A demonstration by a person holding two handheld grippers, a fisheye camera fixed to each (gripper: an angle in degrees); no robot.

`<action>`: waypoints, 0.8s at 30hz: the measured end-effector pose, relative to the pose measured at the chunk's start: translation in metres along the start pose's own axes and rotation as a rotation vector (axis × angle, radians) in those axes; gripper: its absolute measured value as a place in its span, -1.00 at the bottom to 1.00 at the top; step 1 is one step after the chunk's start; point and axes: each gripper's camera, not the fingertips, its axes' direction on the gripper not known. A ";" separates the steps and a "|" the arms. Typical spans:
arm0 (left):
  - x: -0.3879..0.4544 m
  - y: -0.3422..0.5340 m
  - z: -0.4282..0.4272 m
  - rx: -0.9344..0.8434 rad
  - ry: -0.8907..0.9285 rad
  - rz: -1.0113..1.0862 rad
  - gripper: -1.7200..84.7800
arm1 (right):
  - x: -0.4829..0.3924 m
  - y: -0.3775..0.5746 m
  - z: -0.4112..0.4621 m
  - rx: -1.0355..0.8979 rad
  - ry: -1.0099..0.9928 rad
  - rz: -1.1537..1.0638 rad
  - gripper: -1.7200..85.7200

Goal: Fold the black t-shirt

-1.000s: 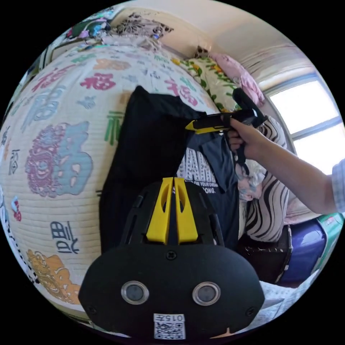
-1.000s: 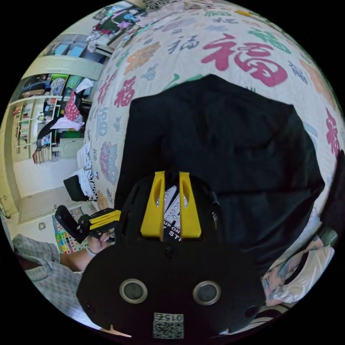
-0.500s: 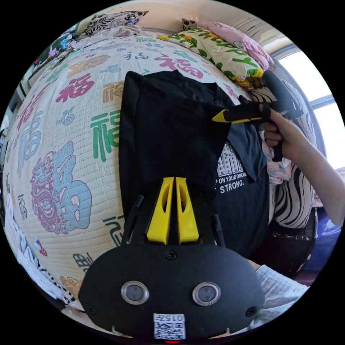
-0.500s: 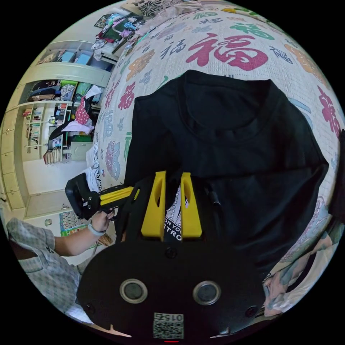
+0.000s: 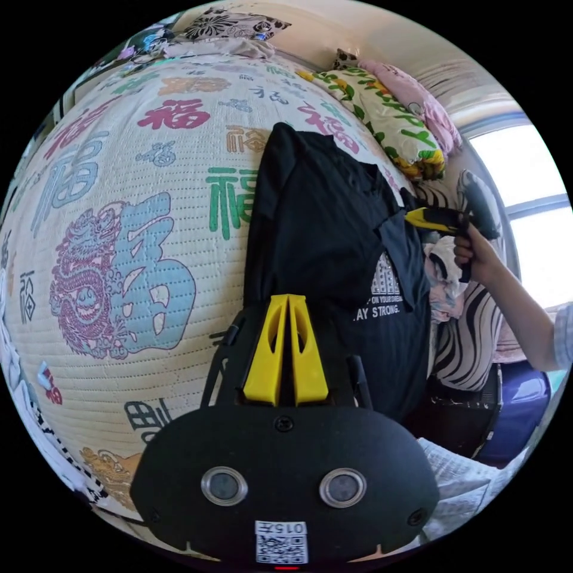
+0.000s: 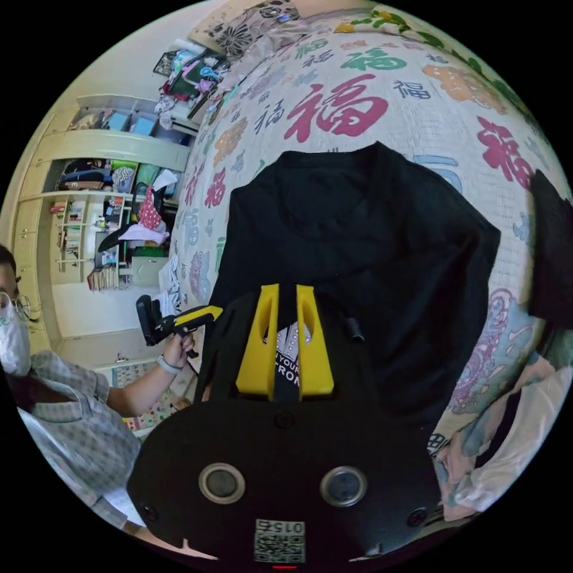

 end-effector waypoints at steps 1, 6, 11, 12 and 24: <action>-0.002 0.000 -0.003 0.033 0.016 0.012 -0.98 | -0.006 -0.004 0.003 -0.014 0.007 -0.022 -0.80; -0.022 -0.008 0.010 0.056 0.001 -0.017 -0.96 | -0.077 -0.054 0.043 -0.119 0.107 -0.260 -0.78; -0.048 -0.021 0.051 0.019 0.028 -0.047 -0.98 | -0.111 -0.087 0.084 -0.284 0.250 -0.321 -0.91; -0.050 -0.023 0.054 0.018 0.027 -0.046 -0.98 | -0.120 -0.089 0.086 -0.300 0.283 -0.343 -0.94; -0.083 -0.072 0.115 -0.022 -0.012 -0.017 -0.98 | -0.172 -0.067 0.017 -0.174 0.272 -0.419 -0.96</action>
